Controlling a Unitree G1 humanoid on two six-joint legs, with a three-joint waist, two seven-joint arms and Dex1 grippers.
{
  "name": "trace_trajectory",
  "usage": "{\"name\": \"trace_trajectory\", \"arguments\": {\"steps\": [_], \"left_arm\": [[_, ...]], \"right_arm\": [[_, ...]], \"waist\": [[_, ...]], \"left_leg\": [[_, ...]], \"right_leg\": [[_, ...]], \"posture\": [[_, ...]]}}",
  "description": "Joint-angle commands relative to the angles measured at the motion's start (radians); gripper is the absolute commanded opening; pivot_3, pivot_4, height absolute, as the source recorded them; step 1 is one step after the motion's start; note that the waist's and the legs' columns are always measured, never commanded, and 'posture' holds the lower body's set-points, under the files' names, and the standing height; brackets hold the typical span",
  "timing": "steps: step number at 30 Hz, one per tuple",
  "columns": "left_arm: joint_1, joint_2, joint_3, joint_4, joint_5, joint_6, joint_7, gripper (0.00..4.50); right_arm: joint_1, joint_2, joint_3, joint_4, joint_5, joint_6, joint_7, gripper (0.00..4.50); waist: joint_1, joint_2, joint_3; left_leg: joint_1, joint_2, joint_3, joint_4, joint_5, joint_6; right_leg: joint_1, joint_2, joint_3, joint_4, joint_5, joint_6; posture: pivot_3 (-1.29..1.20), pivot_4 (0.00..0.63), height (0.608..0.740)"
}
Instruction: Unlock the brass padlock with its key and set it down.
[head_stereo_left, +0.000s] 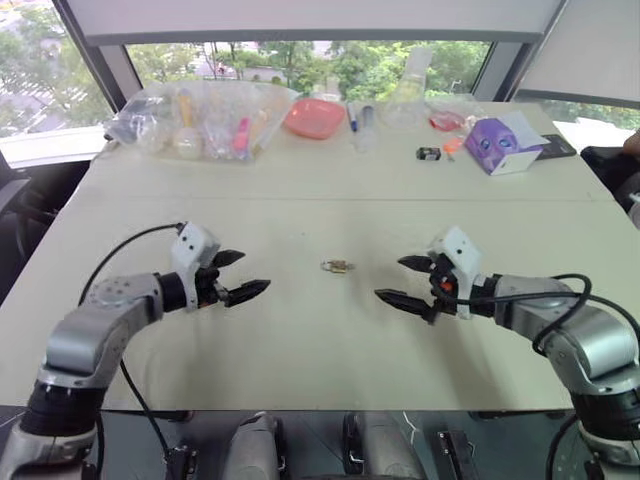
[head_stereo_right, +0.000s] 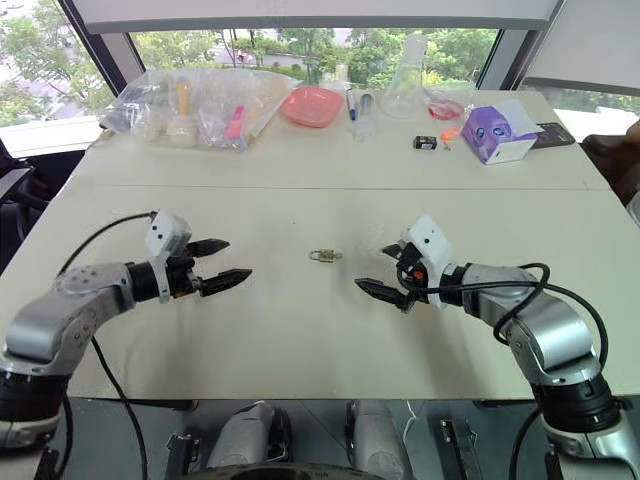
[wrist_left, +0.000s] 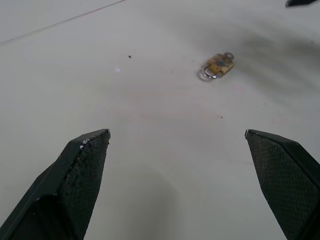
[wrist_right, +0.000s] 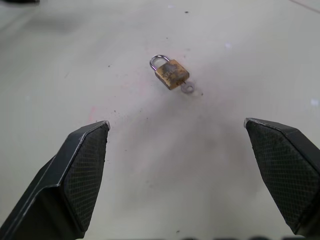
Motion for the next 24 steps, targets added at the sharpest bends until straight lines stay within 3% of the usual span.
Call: {"name": "trace_trajectory", "arguments": {"steps": [1, 8, 13, 17, 24], "left_arm": [[-0.074, 0.033, -0.002, 0.016, -0.026, 0.0, -0.082, 4.5], [-0.116, 0.076, -0.018, 0.079, 0.015, -0.024, -0.153, 4.5], [-0.082, 0.058, 0.017, 0.034, -0.003, -0.015, -0.126, 4.5], [-0.135, 0.014, -0.048, 0.036, -0.002, -0.049, -0.166, 4.5], [-0.383, -0.098, -0.259, 0.308, 0.152, -0.226, -0.319, 4.5]], "right_arm": [[-0.101, 0.014, 0.097, 0.066, -0.073, -0.085, 0.065, 4.46], [-0.316, 0.133, 0.293, 0.376, -0.256, -0.253, 0.149, 4.46], [-0.373, 0.161, 0.301, 0.481, -0.299, -0.317, 0.206, 4.46], [-0.32, 0.121, 0.204, 0.377, -0.236, -0.245, 0.215, 4.46], [-0.208, 0.081, 0.132, 0.21, -0.21, -0.141, 0.18, 4.46]], "waist": [[-0.002, 0.0, 0.0], [-0.005, 0.001, 0.001], [0.003, 0.001, 0.001], [0.007, 0.001, 0.001], [0.013, 0.001, 0.0]], "left_leg": [[0.0, 0.0, 0.0, 0.0, 0.0, 0.0], [0.0, 0.0, 0.002, 0.0, 0.0, -0.001], [-0.002, 0.0, 0.004, 0.0, 0.001, -0.001], [-0.002, 0.0, 0.004, 0.0, 0.001, -0.001], [-0.002, 0.0, 0.003, 0.002, 0.001, -0.002]], "right_leg": [[0.0, 0.0, 0.0, 0.0, 0.0, 0.0], [-0.001, 0.001, 0.0, 0.0, 0.0, 0.0], [-0.001, -0.001, -0.001, 0.0, 0.0, 0.001], [-0.001, -0.001, -0.001, -0.001, 0.0, 0.001], [0.0, 0.0, -0.003, -0.001, 0.001, 0.002]], "posture": [[0.0, 0.15, 0.74], [0.0, 0.15, 0.74], [0.0, 0.15, 0.74], [0.0, 0.15, 0.74], [0.0, 0.15, 0.74]]}}
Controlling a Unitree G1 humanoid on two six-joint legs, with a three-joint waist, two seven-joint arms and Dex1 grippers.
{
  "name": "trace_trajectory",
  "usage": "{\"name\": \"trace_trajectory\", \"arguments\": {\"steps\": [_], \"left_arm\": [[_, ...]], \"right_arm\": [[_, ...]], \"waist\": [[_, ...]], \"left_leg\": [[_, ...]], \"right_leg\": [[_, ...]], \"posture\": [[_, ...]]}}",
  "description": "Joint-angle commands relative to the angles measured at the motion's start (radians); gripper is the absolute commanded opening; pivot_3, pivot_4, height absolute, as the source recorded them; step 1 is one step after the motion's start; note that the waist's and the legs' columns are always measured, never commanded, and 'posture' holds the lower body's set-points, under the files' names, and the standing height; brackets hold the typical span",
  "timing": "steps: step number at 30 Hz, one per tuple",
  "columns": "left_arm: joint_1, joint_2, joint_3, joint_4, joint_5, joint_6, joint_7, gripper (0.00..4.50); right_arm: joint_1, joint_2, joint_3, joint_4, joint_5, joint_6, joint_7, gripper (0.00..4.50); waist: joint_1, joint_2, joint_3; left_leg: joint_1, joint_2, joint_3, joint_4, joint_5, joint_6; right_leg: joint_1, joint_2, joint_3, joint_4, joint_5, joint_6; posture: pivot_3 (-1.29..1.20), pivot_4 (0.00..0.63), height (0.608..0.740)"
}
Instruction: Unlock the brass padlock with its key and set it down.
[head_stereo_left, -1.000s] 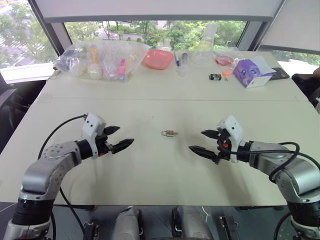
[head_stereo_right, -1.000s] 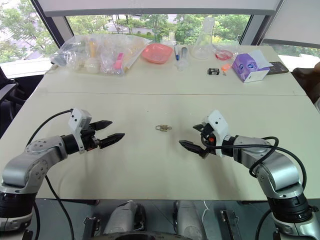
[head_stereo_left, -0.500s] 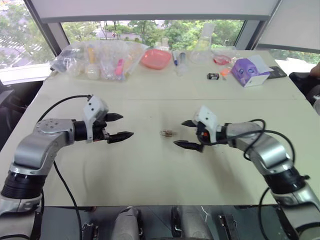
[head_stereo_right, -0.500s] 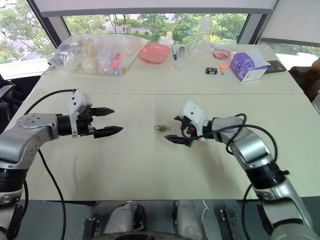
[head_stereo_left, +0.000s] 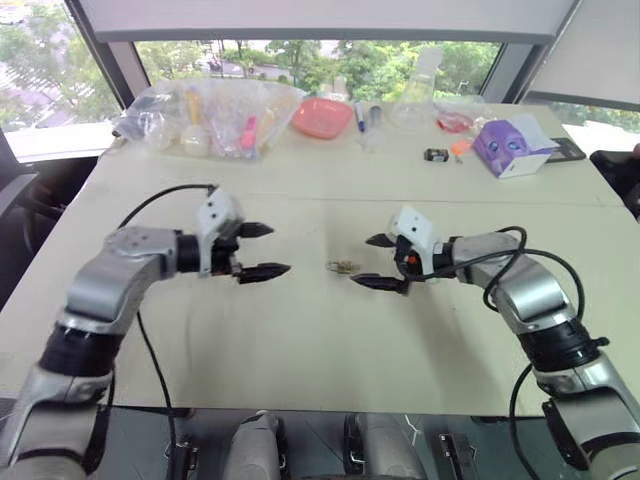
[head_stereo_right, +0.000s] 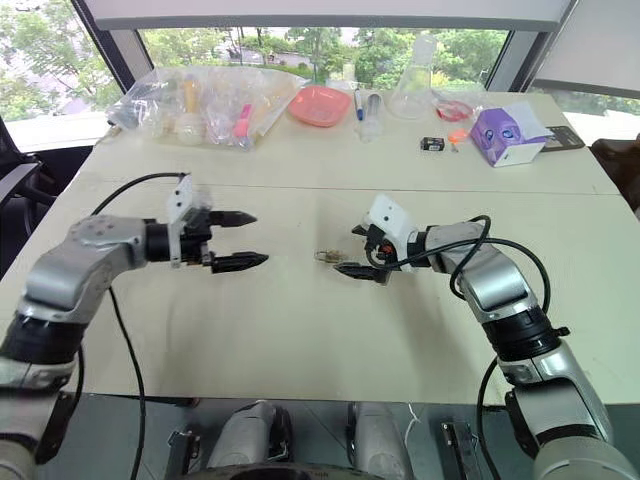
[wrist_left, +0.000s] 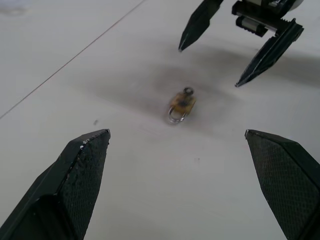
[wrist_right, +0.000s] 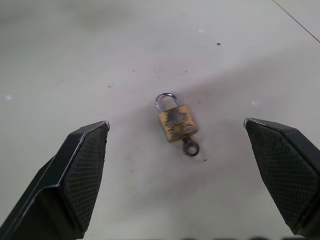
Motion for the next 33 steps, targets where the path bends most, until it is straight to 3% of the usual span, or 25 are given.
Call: {"name": "trace_trajectory", "arguments": {"steps": [1, 7, 12, 21, 24, 29, 30, 33], "left_arm": [[-0.106, -0.043, -0.086, 0.138, 0.09, -0.13, -0.09, 4.5], [-0.3, -0.2, -0.217, 0.553, 0.263, -0.371, -0.178, 4.5], [-0.46, -0.36, -0.229, 0.922, 0.346, -0.528, -0.207, 4.5], [-0.552, -0.476, -0.245, 1.191, 0.493, -0.698, -0.22, 4.5], [-0.553, -0.483, -0.289, 1.219, 0.575, -0.752, -0.231, 3.63], [-0.558, -0.508, -0.287, 1.238, 0.617, -0.776, -0.228, 1.03], [-0.555, -0.509, -0.286, 1.239, 0.624, -0.781, -0.226, 0.69], [-0.549, -0.508, -0.276, 1.239, 0.633, -0.793, -0.207, 0.72]], "right_arm": [[0.035, -0.032, -0.051, -0.088, 0.009, 0.04, -0.028, 4.46], [0.149, -0.048, -0.175, -0.281, 0.078, 0.184, -0.12, 4.46], [0.277, -0.039, -0.285, -0.46, 0.124, 0.301, -0.228, 4.46], [0.402, 0.019, -0.352, -0.611, 0.178, 0.392, -0.365, 4.46], [0.413, 0.032, -0.358, -0.623, 0.187, 0.396, -0.397, 4.5], [0.422, 0.037, -0.357, -0.619, 0.198, 0.385, -0.426, 4.5], [0.424, 0.037, -0.356, -0.619, 0.201, 0.384, -0.429, 4.5], [0.428, 0.036, -0.356, -0.617, 0.208, 0.381, -0.436, 4.5]], "waist": [[-0.004, 0.0, 0.0], [-0.008, 0.0, 0.0], [-0.009, -0.001, 0.001], [-0.012, -0.001, 0.001], [-0.011, -0.002, 0.0], [-0.009, -0.002, 0.0], [-0.009, -0.002, -0.001], [-0.01, -0.002, -0.001]], "left_leg": [[0.0, 0.0, 0.0, 0.0, 0.0, 0.0], [-0.001, 0.0, -0.001, 0.0, 0.0, 0.0], [-0.002, -0.001, -0.003, 0.0, 0.0, 0.0], [-0.003, -0.001, -0.006, 0.0, -0.004, 0.008], [-0.003, -0.001, -0.006, 0.0, -0.005, 0.009], [-0.003, -0.001, -0.007, 0.001, -0.005, 0.01], [-0.003, -0.001, -0.008, 0.001, -0.005, 0.01], [-0.003, -0.002, -0.012, 0.001, -0.005, 0.01]], "right_leg": [[0.0, 0.0, 0.0, 0.0, 0.0, 0.0], [0.0, 0.0, 0.0, 0.0, 0.0, 0.0], [0.0, 0.0, -0.001, -0.001, 0.0, 0.0], [0.0, 0.0, -0.003, -0.002, 0.0, 0.0], [0.0, -0.001, -0.003, -0.002, 0.0, 0.0], [0.001, -0.001, -0.004, -0.003, 0.0, 0.0], [0.002, -0.001, -0.004, -0.003, 0.0, 0.0], [0.003, -0.001, -0.005, -0.003, 0.0, 0.0]], "posture": [[0.0, 0.15, 0.74], [0.0, 0.15, 0.74], [0.0, 0.15, 0.74], [0.0, 0.15, 0.74], [0.0, 0.15, 0.74], [0.0, 0.15, 0.74], [0.0, 0.15, 0.74], [0.0, 0.15, 0.74]]}}
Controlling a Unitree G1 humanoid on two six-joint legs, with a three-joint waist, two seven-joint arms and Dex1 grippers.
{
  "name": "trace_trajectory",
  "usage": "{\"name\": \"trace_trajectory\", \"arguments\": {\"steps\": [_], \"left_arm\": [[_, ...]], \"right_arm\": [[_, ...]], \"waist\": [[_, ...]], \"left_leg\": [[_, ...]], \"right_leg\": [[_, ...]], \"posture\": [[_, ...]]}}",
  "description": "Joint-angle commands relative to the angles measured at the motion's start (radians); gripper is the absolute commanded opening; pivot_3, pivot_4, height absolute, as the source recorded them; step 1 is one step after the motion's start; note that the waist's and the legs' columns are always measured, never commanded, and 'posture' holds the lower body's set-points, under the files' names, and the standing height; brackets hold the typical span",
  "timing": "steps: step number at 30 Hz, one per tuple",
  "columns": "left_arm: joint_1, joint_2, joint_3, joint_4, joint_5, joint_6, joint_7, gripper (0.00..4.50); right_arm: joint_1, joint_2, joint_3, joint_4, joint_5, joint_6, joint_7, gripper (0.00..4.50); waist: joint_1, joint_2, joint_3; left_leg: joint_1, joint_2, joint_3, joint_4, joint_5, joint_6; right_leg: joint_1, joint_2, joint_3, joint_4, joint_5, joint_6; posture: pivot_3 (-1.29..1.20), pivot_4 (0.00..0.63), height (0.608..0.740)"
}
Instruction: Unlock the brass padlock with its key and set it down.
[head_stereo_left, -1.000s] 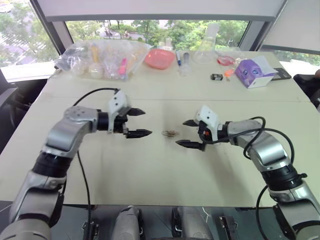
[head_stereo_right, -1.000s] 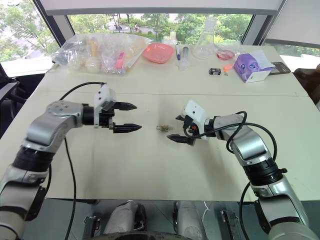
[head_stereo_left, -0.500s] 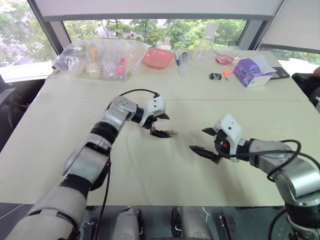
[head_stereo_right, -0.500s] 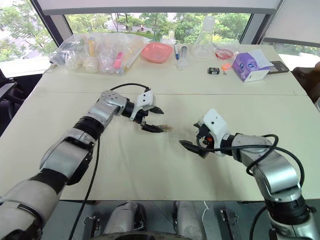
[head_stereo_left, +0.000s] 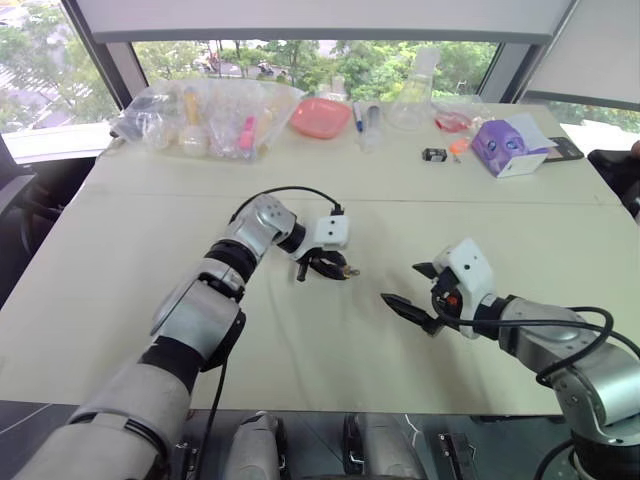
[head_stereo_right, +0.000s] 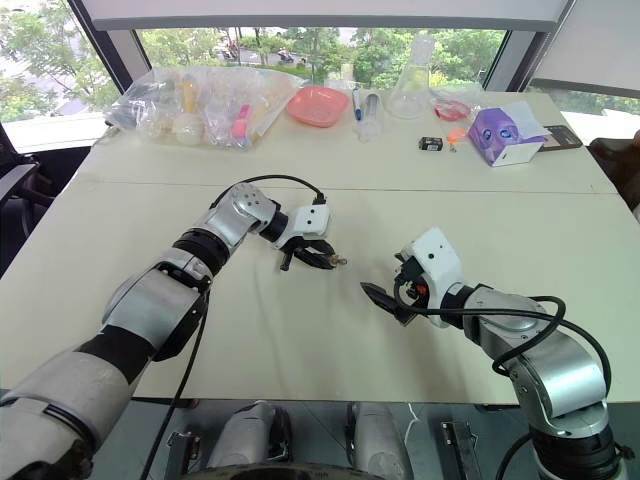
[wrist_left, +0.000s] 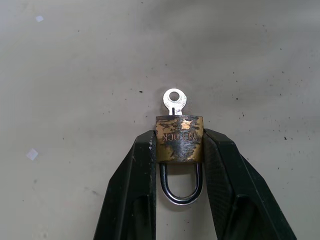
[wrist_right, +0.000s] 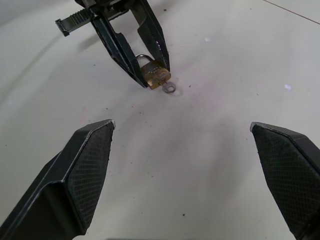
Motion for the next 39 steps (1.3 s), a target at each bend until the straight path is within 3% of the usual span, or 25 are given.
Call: {"name": "trace_trajectory", "arguments": {"steps": [1, 5, 8, 14, 17, 21, 25, 28, 35, 39], "left_arm": [[0.019, 0.0, 0.001, 0.013, 0.036, -0.035, 0.04, 0.72], [0.052, 0.086, 0.105, -0.068, -0.029, -0.263, 0.14, 0.72], [0.08, 0.156, 0.15, -0.134, -0.064, -0.371, 0.136, 0.72], [0.195, 0.221, 0.235, -0.401, -0.238, -0.26, -0.009, 0.72], [0.282, 0.245, 0.258, -0.649, -0.33, -0.079, -0.021, 0.72], [0.355, 0.272, 0.261, -0.857, -0.356, 0.041, 0.012, 0.72], [0.392, 0.278, 0.259, -0.941, -0.359, 0.09, 0.053, 0.72], [0.411, 0.279, 0.252, -0.979, -0.361, 0.104, 0.067, 0.72], [0.423, 0.28, 0.245, -1.002, -0.36, 0.1, 0.07, 0.72], [0.413, 0.278, 0.247, -0.993, -0.355, 0.081, 0.078, 0.72]], "right_arm": [[-0.006, 0.01, -0.023, -0.024, 0.028, -0.014, -0.008, 4.5], [-0.098, 0.189, -0.134, 0.063, 0.182, 0.058, -0.078, 4.5], [-0.148, 0.249, -0.167, 0.097, 0.289, 0.122, -0.092, 4.5], [-0.262, 0.335, -0.177, 0.203, 0.384, 0.218, -0.18, 4.5], [-0.337, 0.405, -0.212, 0.27, 0.45, 0.234, -0.232, 4.5], [-0.386, 0.447, -0.248, 0.322, 0.526, 0.249, -0.282, 4.5], [-0.394, 0.444, -0.258, 0.342, 0.582, 0.253, -0.312, 4.5], [-0.393, 0.437, -0.258, 0.349, 0.617, 0.248, -0.334, 3.62], [-0.383, 0.425, -0.252, 0.352, 0.7, 0.234, -0.377, 0.03], [-0.374, 0.417, -0.242, 0.352, 0.74, 0.225, -0.401, 0.03]], "waist": [[0.0, 0.0, 0.0], [-0.009, -0.001, 0.0], [-0.006, 0.0, 0.0], [0.002, 0.001, 0.0], [-0.003, 0.002, 0.0], [-0.001, 0.002, 0.0], [-0.002, 0.002, 0.0], [-0.003, 0.002, 0.0], [-0.003, 0.002, 0.0], [-0.003, 0.002, 0.0]], "left_leg": [[0.0, 0.0, -0.001, 0.0, 0.0, 0.0], [0.0, -0.001, -0.005, 0.001, 0.0, 0.0], [-0.002, -0.001, -0.009, 0.001, 0.001, -0.001], [-0.006, -0.001, -0.011, 0.002, 0.005, -0.009], [-0.014, -0.001, -0.014, 0.01, 0.004, -0.008], [-0.015, -0.001, -0.016, 0.012, 0.004, -0.007], [-0.014, -0.001, -0.016, 0.012, 0.004, -0.007], [-0.014, -0.001, -0.016, 0.012, 0.004, -0.007], [-0.014, -0.001, -0.016, 0.012, 0.004, -0.008], [-0.014, -0.001, -0.016, 0.012, 0.004, -0.007]], "right_leg": [[0.0, 0.0, -0.001, 0.0, 0.0, 0.0], [0.002, 0.001, -0.002, 0.0, 0.0, 0.0], [0.0, 0.002, -0.003, 0.002, 0.0, 0.0], [-0.001, 0.001, -0.006, 0.002, 0.0, 0.0], [-0.003, 0.001, -0.009, 0.002, 0.0, 0.001], [-0.003, 0.001, -0.009, 0.003, 0.001, 0.002], [-0.002, 0.001, -0.009, 0.003, 0.001, 0.002], [-0.003, 0.001, -0.009, 0.003, 0.001, 0.002], [-0.003, 0.001, -0.009, 0.003, 0.001, 0.002], [-0.003, 0.001, -0.009, 0.003, 0.001, 0.002]], "posture": [[0.0, 0.15, 0.74], [0.0, 0.15, 0.74], [0.0, 0.15, 0.74], [0.0, 0.15, 0.74], [0.0, 0.15, 0.74], [0.0, 0.15, 0.74], [0.0, 0.15, 0.74], [0.0, 0.15, 0.74], [0.0, 0.15, 0.74], [0.0, 0.15, 0.74]]}}
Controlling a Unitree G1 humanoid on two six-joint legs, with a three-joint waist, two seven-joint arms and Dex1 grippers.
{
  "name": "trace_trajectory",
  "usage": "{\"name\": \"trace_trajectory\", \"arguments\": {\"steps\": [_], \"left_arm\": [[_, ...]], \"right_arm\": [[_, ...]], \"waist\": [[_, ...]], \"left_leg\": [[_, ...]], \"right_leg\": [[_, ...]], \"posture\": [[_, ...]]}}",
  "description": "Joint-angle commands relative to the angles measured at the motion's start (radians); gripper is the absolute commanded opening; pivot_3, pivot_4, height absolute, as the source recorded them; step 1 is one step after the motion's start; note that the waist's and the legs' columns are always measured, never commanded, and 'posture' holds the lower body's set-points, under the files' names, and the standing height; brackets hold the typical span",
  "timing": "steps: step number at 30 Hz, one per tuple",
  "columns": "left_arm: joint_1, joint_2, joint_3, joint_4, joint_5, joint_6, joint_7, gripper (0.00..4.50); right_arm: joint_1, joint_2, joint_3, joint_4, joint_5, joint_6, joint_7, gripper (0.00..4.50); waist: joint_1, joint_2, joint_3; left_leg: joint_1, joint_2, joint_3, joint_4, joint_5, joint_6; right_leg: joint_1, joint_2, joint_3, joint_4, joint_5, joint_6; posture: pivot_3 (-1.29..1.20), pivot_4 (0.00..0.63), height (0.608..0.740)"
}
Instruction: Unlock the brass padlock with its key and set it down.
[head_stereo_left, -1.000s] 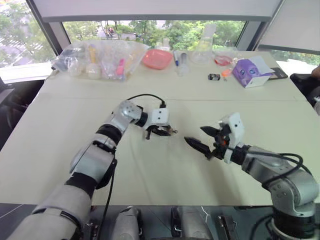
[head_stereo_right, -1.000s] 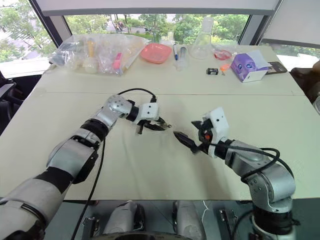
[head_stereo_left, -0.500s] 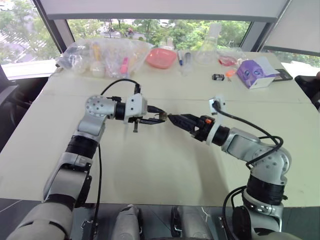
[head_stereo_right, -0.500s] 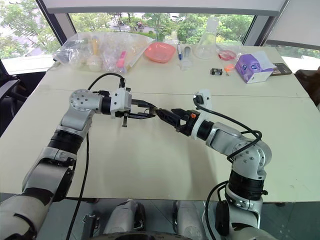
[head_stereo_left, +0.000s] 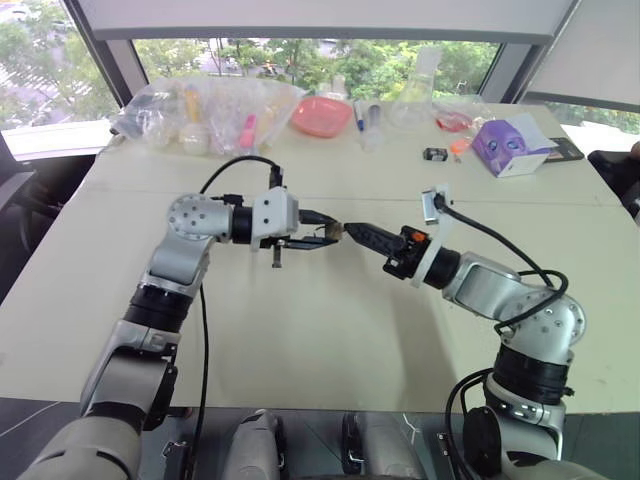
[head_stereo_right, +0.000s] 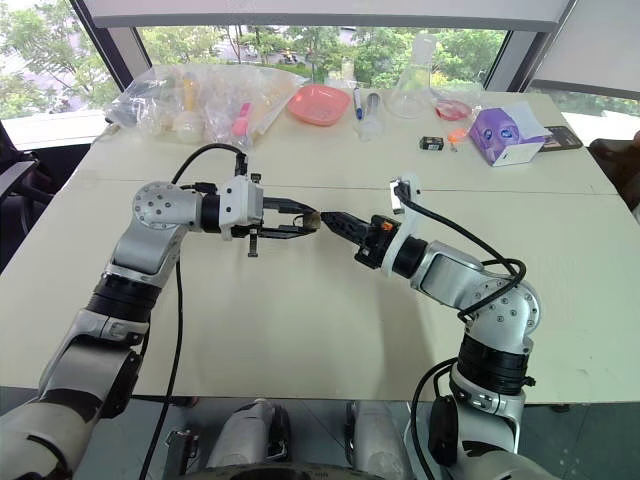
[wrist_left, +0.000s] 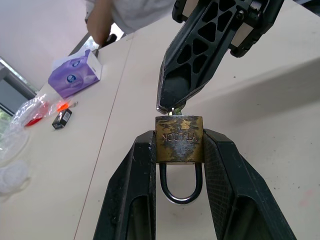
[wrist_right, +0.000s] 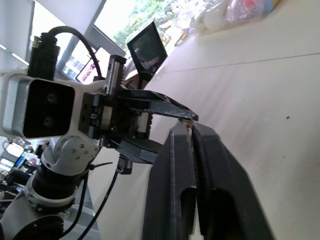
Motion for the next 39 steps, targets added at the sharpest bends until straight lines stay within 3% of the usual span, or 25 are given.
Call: {"name": "trace_trajectory", "arguments": {"steps": [1, 6, 13, 24, 30, 34, 39], "left_arm": [[-0.014, 0.003, 0.01, -0.024, -0.008, -0.033, 0.018, 0.72], [-0.022, 0.005, 0.003, -0.004, 0.026, -0.127, 0.041, 0.72], [-0.043, -0.001, -0.002, 0.086, 0.132, -0.42, 0.136, 0.72], [-0.116, 0.022, -0.005, 0.26, 0.378, -0.889, 0.406, 0.72], [-0.152, 0.044, 0.017, 0.32, 0.556, -1.054, 0.613, 0.72], [-0.162, 0.047, -0.022, 0.377, 0.493, -0.989, 0.612, 0.72], [-0.17, 0.055, -0.061, 0.384, 0.324, -0.862, 0.49, 0.72]], "right_arm": [[0.001, -0.007, -0.005, -0.008, 0.063, -0.03, -0.026, 0.03], [0.013, -0.002, -0.002, 0.006, 0.136, -0.054, -0.076, 0.03], [0.028, 0.021, 0.008, 0.057, 0.341, -0.121, -0.24, 0.03], [0.041, -0.01, 0.094, 0.139, 0.639, -0.298, -0.51, 0.03], [0.039, -0.022, 0.132, 0.148, 0.735, -0.396, -0.58, 0.03], [0.04, -0.069, 0.159, 0.123, 0.697, -0.405, -0.544, 0.03], [0.067, -0.223, 0.232, 0.034, 0.384, -0.377, -0.301, 0.03]], "waist": [[0.0, 0.0, 0.0], [0.0, 0.0, 0.0], [0.0, 0.0, 0.0], [0.0, 0.0, 0.0], [0.0, 0.0, 0.0], [0.002, 0.0, 0.0], [0.0, 0.0, 0.0]], "left_leg": [[0.0, 0.0, 0.0, 0.0, 0.0, 0.0], [0.0, 0.0, 0.0, 0.0, 0.0, 0.0], [0.0, 0.0, 0.0, 0.0, 0.0, 0.0], [0.0, 0.0, 0.001, 0.0, 0.0, 0.0], [0.0, 0.0, 0.001, 0.0, 0.0, 0.0], [0.0, 0.0, 0.001, 0.0, 0.0, 0.0], [0.0, 0.0, 0.001, 0.0, -0.001, 0.001]], "right_leg": [[0.0, 0.0, 0.0, 0.0, 0.0, 0.0], [0.0, 0.0, 0.0, 0.0, 0.0, 0.0], [0.0, 0.0, 0.0, 0.0, 0.0, 0.0], [0.0, 0.0, 0.0, 0.0, 0.0, 0.0], [0.0, 0.0, 0.0, 0.0, 0.0, 0.0], [0.0, -0.001, 0.0, 0.0, 0.0, 0.0], [0.0, -0.001, 0.0, -0.001, 0.0, 0.001]], "posture": [[0.0, 0.15, 0.74], [0.0, 0.15, 0.74], [0.0, 0.15, 0.74], [0.0, 0.15, 0.74], [0.0, 0.15, 0.74], [0.0, 0.15, 0.74], [0.0, 0.15, 0.74]]}}
